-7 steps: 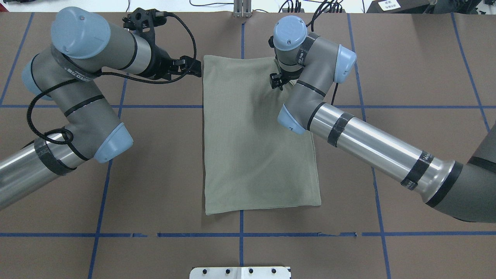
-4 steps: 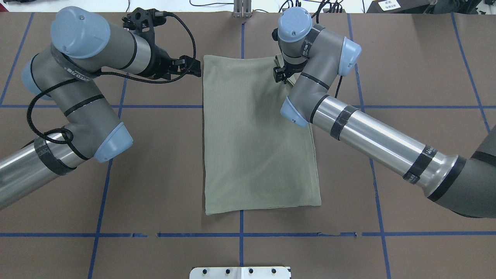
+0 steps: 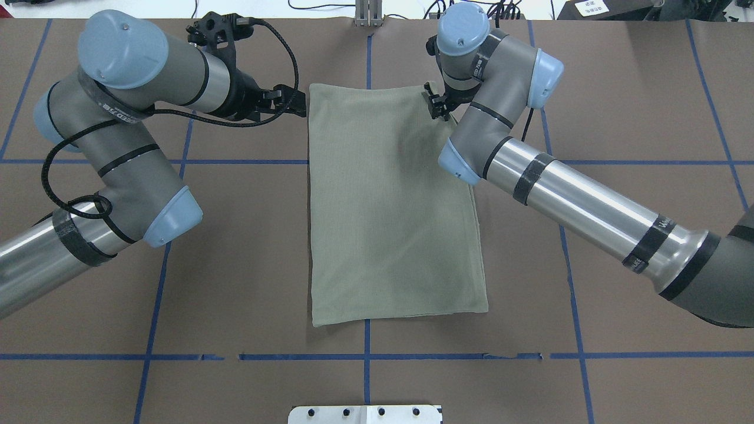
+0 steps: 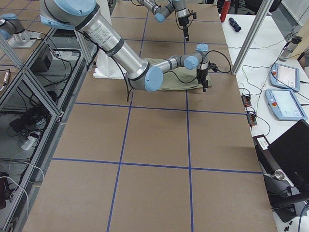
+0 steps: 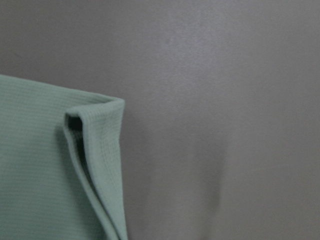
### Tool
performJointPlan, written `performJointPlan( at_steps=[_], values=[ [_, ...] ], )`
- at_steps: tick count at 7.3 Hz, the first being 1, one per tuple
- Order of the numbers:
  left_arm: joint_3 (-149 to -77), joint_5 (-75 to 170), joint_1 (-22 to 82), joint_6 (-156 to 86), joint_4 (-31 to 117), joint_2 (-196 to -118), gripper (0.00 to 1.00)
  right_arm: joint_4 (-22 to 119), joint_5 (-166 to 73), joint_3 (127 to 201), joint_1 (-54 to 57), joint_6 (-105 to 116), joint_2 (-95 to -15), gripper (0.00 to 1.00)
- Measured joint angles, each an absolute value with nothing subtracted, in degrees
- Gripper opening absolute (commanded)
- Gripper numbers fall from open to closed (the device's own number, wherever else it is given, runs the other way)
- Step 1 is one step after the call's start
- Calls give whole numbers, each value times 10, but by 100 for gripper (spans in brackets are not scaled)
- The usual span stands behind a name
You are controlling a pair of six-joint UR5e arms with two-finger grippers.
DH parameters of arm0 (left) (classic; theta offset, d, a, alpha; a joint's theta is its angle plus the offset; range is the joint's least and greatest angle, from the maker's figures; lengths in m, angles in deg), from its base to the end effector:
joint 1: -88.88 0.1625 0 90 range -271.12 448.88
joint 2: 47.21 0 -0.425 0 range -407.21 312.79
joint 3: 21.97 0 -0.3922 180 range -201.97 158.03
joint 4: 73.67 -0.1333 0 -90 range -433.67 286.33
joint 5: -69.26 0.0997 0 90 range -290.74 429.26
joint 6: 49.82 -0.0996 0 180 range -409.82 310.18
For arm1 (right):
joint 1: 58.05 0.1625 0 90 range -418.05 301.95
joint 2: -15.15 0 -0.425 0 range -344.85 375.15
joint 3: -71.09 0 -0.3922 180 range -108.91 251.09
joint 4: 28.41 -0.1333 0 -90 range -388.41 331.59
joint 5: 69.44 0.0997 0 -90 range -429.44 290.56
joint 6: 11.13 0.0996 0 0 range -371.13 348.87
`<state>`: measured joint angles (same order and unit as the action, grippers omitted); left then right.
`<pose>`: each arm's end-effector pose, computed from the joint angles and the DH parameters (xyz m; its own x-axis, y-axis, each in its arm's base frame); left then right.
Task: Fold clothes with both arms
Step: 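Smooth the far corner with the right gripper and raise it away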
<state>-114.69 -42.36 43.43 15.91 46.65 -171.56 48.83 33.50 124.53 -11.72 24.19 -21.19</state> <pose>0.4058 -0.5499 0.2205 0.4201 0.1179 -0.8998 0.2756 0.9281 0.2503 -0.5080 -0.6929 0.3336 0.8586 -0.2522 0.4463 0.1256 0.9475 0.2940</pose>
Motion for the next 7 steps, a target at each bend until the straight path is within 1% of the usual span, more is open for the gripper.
performJointPlan(
  at_steps=[2, 4, 5, 6, 7],
  values=[
    [-1147, -424, 434, 159, 467, -1716, 100, 486, 337, 1252, -102, 229, -224, 100],
    [-1148, -424, 434, 159, 468, -1714, 100, 491, 363, 1291, -94, 229, -229, 100],
    [-1155, -434, 437, 168, 467, -1707, 100, 501, 381, 1335, -93, 231, -246, 100],
    [-1167, -464, 441, 200, 467, -1694, 100, 514, 393, 1403, -94, 236, -281, 100],
    [-1180, -496, 454, 262, 467, -1683, 100, 526, 408, 1493, -98, 247, -335, 100]
  ],
)
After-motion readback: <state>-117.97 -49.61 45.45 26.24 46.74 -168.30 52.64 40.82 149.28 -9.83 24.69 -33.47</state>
